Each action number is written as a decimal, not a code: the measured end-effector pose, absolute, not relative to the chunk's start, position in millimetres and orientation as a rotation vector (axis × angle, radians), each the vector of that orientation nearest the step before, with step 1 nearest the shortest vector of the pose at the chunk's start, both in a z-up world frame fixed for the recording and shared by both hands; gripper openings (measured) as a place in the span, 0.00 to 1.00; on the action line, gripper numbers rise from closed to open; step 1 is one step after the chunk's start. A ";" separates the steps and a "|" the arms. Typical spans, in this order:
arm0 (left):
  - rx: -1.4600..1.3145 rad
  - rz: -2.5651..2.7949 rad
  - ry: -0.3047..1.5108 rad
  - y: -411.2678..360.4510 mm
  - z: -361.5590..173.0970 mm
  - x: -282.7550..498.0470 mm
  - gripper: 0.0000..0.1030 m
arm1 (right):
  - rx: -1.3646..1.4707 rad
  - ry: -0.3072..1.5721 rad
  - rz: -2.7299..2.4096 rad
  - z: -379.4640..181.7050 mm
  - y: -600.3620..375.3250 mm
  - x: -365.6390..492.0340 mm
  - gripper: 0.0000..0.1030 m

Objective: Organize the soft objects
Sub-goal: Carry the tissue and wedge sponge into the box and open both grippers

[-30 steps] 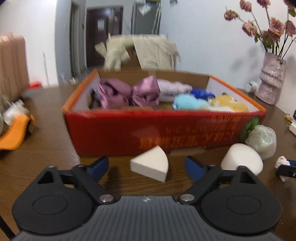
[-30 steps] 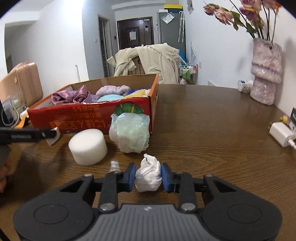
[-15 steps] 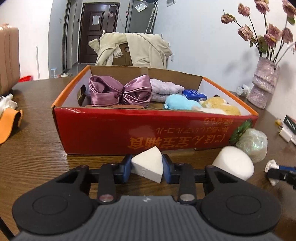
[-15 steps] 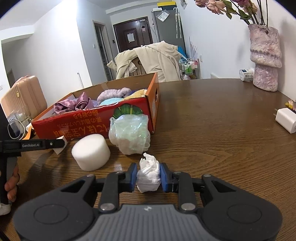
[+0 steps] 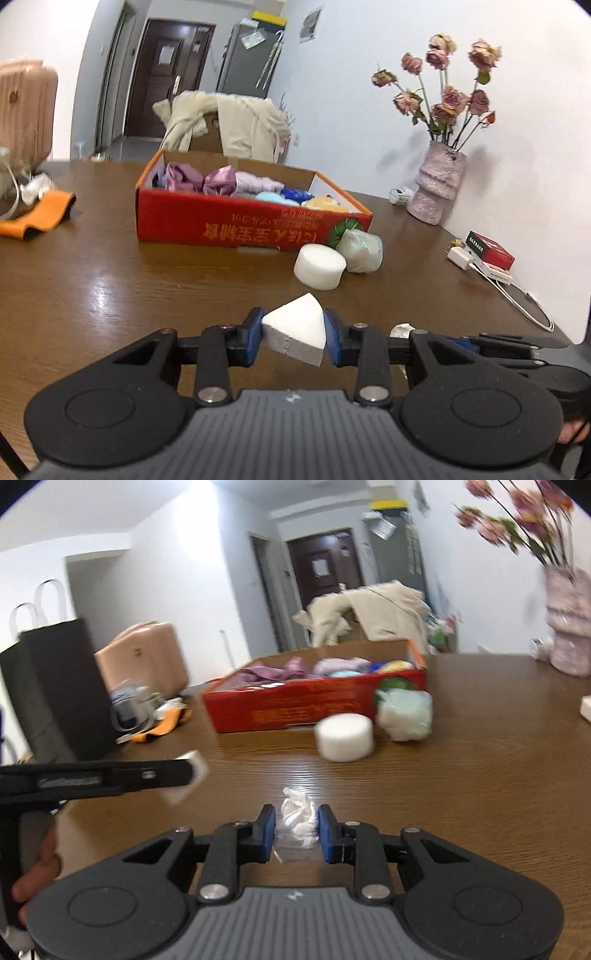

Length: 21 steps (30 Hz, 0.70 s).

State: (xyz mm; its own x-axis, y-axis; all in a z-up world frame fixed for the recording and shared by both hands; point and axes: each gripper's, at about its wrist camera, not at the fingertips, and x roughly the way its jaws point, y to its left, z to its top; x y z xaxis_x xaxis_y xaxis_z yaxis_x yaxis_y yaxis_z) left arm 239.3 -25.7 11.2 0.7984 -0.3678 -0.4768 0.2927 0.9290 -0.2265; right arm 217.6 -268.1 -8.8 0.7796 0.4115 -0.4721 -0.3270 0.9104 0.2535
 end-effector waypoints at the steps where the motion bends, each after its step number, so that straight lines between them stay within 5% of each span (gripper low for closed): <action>1: -0.145 -0.352 0.528 -23.6 14.6 238.8 0.34 | 0.157 0.538 0.402 -6.1 -265.1 214.8 0.23; 10: -0.175 -0.423 0.473 -1.3 42.5 264.3 0.35 | 0.123 0.492 0.396 24.0 -248.1 229.4 0.23; 21: -0.215 -0.449 0.599 -17.5 68.2 500.3 0.37 | 0.033 0.482 0.405 80.5 -239.4 436.8 0.24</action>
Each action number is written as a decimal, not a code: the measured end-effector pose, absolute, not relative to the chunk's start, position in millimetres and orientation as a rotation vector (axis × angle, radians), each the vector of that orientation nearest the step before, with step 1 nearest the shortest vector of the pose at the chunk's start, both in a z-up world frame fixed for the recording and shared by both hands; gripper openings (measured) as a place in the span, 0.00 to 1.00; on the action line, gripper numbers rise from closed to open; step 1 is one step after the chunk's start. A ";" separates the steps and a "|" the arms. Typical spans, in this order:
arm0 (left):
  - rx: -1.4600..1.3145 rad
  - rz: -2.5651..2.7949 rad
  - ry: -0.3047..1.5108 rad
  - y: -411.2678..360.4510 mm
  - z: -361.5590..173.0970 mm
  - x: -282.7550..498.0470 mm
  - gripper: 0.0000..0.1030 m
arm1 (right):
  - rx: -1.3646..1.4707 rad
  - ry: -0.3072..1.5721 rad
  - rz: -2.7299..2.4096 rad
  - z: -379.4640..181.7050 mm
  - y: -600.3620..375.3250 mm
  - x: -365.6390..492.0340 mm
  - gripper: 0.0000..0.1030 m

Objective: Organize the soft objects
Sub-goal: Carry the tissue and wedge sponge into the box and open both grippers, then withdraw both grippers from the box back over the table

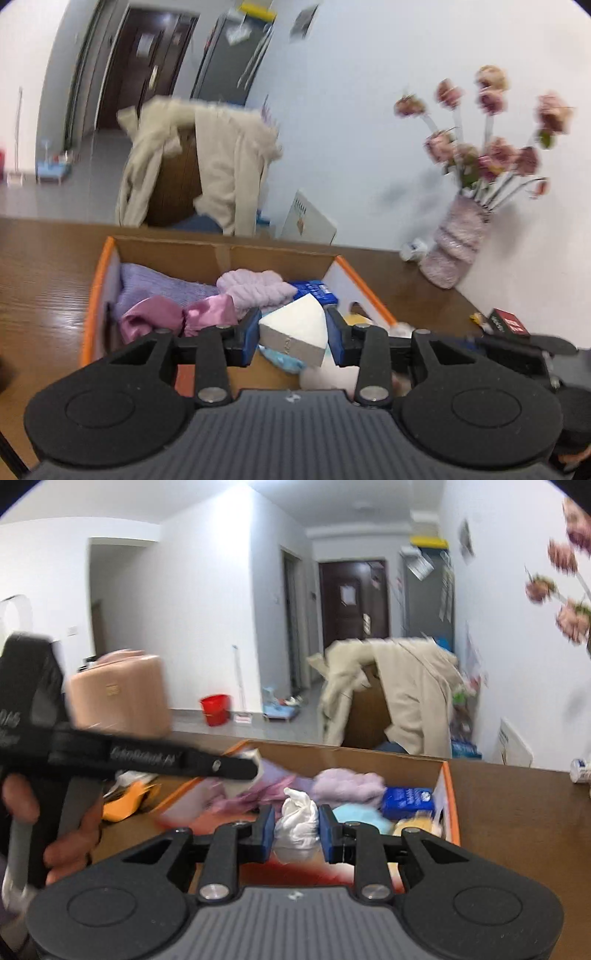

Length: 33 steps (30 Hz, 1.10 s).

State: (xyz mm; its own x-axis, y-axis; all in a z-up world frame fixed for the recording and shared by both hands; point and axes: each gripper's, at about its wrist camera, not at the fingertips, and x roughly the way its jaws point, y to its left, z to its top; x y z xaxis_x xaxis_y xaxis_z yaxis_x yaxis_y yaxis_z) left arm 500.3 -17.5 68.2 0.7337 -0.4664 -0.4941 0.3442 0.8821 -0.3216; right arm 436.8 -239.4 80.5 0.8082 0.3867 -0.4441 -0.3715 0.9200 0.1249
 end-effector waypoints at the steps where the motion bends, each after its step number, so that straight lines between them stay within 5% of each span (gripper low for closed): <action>1: -0.219 -0.425 0.622 -21.2 60.4 520.8 0.37 | 0.054 0.511 0.382 78.3 -243.3 461.7 0.24; 6: -0.201 -0.354 0.706 -37.9 29.3 582.7 0.41 | 0.138 0.647 0.285 51.0 -262.2 565.7 0.25; 10: -0.115 -0.360 0.686 -51.3 16.9 595.6 0.76 | 0.141 0.737 0.193 26.3 -266.3 597.2 0.39; 14: -0.125 -0.344 0.657 -45.8 23.3 588.8 0.82 | 0.168 0.707 0.217 23.9 -270.7 591.7 0.48; 21: -0.098 -0.319 0.617 -36.6 62.3 557.8 0.82 | 0.148 0.626 0.232 66.0 -283.0 558.1 0.50; 26: -0.043 -0.301 0.526 -30.9 111.0 491.1 0.83 | 0.118 0.548 0.247 111.2 -302.8 504.9 0.55; 30: -0.008 -0.284 0.419 -24.5 136.1 417.2 0.88 | 0.072 0.460 0.311 139.2 -321.0 438.2 0.74; 33: 0.007 -0.265 0.353 -18.9 141.5 352.0 0.94 | 0.033 0.400 0.340 145.4 -330.4 380.4 0.74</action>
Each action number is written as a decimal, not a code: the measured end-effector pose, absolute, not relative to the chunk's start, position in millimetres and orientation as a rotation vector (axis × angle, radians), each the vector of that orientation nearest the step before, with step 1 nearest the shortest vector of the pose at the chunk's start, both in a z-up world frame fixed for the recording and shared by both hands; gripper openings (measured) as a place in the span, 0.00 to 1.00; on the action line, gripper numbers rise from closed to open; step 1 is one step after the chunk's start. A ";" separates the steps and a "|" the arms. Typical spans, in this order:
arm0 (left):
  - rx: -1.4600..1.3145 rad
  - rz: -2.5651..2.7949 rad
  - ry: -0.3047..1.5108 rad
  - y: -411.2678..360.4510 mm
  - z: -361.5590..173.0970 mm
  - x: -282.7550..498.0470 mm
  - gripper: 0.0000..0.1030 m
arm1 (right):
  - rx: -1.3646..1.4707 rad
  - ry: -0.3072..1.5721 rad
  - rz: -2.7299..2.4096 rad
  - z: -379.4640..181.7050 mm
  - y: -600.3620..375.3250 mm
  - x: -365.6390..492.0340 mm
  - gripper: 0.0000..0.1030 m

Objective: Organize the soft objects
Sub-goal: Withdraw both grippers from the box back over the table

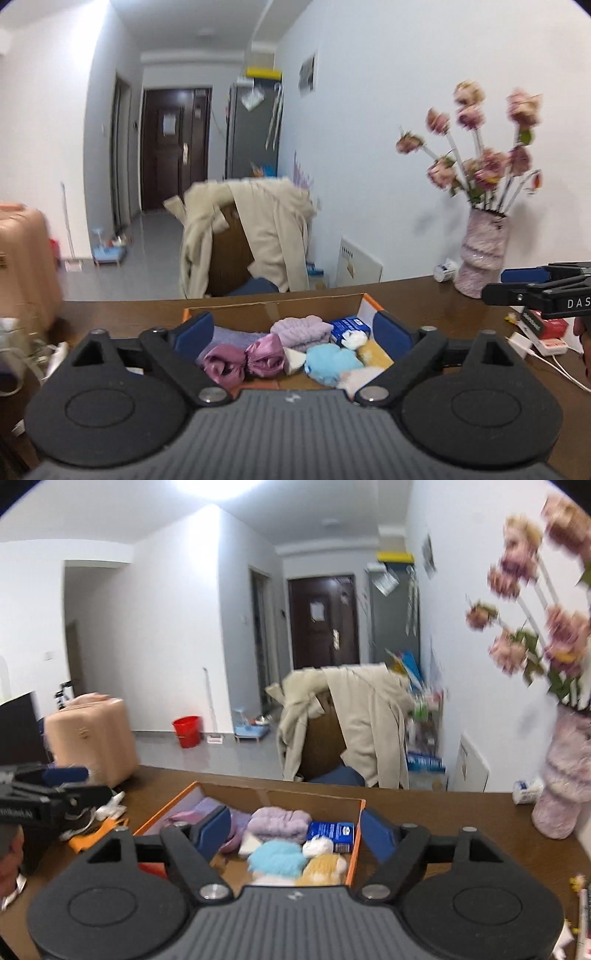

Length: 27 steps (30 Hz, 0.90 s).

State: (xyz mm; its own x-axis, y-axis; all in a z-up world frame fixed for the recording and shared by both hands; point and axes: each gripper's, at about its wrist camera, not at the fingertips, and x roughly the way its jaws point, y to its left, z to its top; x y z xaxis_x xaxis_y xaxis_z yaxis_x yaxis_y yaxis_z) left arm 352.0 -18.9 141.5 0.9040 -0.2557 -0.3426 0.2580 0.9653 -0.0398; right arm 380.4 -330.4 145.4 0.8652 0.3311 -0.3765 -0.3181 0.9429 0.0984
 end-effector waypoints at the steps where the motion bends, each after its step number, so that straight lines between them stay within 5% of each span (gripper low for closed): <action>1: 0.009 -0.261 0.340 -17.7 140.5 335.9 0.97 | 0.025 0.385 0.343 145.7 -332.2 363.0 0.75; 4: 0.036 -0.235 0.290 -16.8 128.8 283.1 0.99 | -0.011 0.310 0.366 140.3 -338.6 306.4 0.85; 15: -0.024 -0.144 0.306 -28.3 37.9 135.5 1.00 | 0.087 0.296 0.364 37.5 -354.8 163.7 0.91; 27: 0.008 -0.178 0.358 -68.2 12.1 143.7 1.00 | 0.121 0.376 0.310 -1.9 -361.6 125.1 0.91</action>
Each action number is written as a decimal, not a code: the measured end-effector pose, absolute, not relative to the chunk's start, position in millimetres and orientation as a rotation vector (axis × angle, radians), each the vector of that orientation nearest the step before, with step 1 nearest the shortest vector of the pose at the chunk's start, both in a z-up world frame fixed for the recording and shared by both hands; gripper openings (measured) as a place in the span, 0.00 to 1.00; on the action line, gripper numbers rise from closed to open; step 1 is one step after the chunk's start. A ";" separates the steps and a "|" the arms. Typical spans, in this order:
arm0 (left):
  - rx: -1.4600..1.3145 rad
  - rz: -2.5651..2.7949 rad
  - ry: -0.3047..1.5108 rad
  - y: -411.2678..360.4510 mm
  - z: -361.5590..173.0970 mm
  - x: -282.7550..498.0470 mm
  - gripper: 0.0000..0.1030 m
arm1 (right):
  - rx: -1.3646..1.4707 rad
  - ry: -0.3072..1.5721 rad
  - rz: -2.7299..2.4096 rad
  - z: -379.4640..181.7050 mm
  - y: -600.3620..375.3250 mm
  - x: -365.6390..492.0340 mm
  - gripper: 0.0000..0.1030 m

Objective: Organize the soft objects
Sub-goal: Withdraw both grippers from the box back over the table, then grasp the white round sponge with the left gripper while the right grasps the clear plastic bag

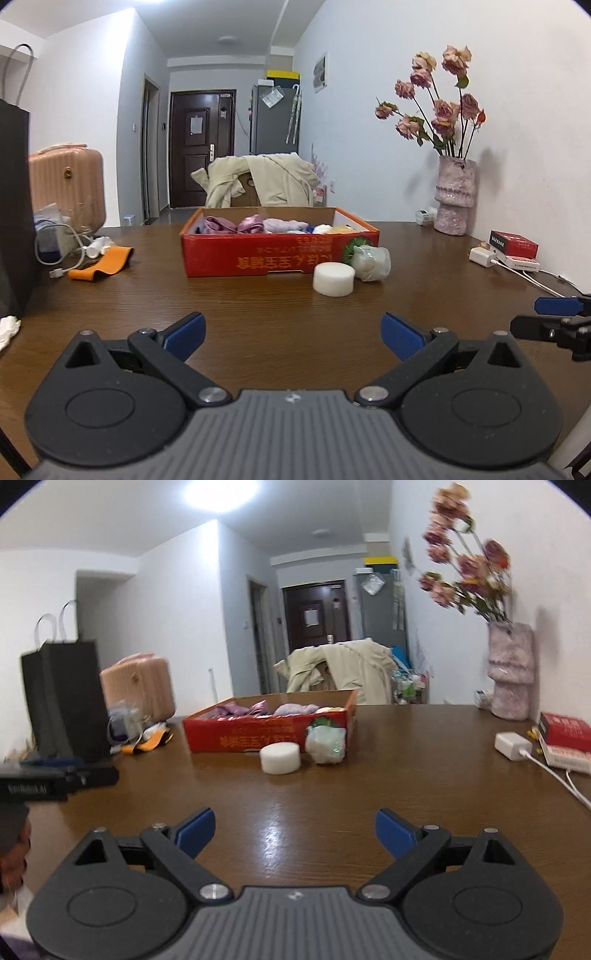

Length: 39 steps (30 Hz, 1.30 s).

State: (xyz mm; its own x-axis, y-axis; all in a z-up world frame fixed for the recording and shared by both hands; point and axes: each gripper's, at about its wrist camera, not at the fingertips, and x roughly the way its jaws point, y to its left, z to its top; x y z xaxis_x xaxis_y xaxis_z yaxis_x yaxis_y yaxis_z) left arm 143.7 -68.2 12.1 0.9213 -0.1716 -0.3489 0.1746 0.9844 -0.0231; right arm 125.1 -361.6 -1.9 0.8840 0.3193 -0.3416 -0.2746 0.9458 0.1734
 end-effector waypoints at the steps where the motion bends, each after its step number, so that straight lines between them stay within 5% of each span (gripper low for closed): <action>1: 0.002 -0.184 0.362 -70.9 11.8 148.6 1.00 | 0.146 0.386 0.298 -1.2 -364.9 130.7 0.91; 15: 0.012 -0.273 0.544 -140.0 -18.6 341.7 0.96 | 0.163 0.477 0.318 20.1 -359.7 290.5 0.80; 18: -0.002 -0.298 0.566 -145.5 -32.2 370.9 0.84 | 0.207 0.519 0.317 13.2 -351.6 341.8 0.71; 20: -0.016 -0.309 0.597 -144.8 -40.0 382.8 0.52 | 0.211 0.538 0.316 6.1 -343.8 368.9 0.68; 25: -0.172 -0.305 0.601 -118.6 -43.4 390.4 0.51 | 0.250 0.593 0.312 -20.4 -330.0 412.2 0.32; 39: -0.218 -0.292 0.606 -110.5 -43.0 386.3 0.51 | 0.297 0.557 0.340 -34.7 -333.6 407.7 0.25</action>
State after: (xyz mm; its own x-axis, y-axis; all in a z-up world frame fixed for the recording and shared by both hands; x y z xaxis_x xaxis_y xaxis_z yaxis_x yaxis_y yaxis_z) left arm 386.3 -110.5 -43.0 0.7831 -0.3313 -0.5264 0.2046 0.9364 -0.2851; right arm 407.7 -333.6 -34.7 0.7961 0.3910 -0.4619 -0.2324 0.9022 0.3633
